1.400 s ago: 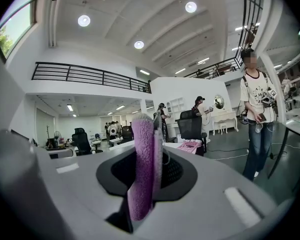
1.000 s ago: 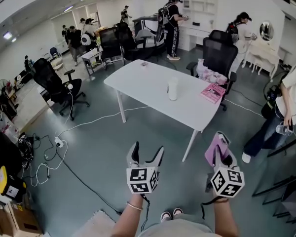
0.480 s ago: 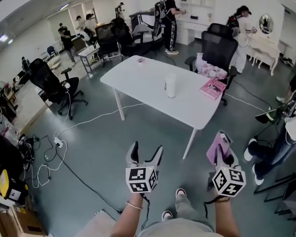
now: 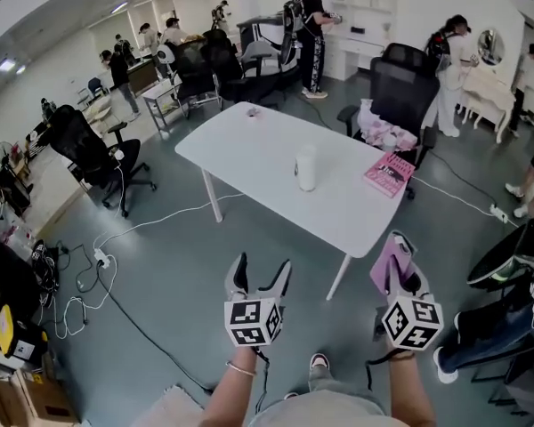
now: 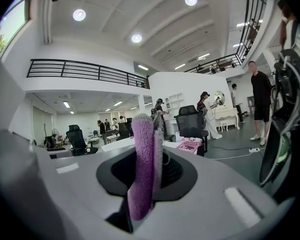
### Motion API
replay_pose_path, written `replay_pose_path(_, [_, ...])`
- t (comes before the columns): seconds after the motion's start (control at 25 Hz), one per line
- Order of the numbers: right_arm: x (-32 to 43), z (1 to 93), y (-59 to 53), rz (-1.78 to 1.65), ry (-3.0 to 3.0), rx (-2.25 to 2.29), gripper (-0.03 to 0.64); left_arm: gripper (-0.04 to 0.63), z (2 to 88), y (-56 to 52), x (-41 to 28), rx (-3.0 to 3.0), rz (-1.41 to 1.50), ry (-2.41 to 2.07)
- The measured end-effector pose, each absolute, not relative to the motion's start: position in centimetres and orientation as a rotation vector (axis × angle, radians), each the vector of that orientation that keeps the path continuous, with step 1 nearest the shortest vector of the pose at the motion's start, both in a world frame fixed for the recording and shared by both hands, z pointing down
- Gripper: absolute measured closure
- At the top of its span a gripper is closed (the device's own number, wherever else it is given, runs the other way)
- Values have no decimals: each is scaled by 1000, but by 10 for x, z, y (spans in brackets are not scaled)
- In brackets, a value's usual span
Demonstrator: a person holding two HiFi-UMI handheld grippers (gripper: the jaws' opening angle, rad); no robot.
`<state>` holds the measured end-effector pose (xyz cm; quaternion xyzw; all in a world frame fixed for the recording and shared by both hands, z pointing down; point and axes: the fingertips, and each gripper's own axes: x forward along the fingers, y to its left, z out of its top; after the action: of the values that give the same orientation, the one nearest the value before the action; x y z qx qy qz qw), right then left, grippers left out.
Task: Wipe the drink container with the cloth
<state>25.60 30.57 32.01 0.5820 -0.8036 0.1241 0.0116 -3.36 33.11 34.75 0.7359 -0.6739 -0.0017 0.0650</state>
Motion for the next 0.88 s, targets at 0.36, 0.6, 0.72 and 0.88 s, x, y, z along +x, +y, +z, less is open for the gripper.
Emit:
replay_pose_path(0.36, [254, 317, 216, 383, -2543, 1760, 548, 175, 347, 256, -32, 2191, -5, -2066])
replay_pose_path(0.6, [261, 326, 168, 396, -2558, 1743, 548, 175, 350, 214, -27, 2178, -7, -2089])
replay_pose_path(0.72, [263, 329, 150, 407, -2558, 1747, 548, 175, 353, 199, -28, 2171, 4, -2093])
replay_pose_path(0.88, [262, 336, 130, 432, -2550, 1740, 548, 174, 359, 180, -30, 2161, 24, -2085])
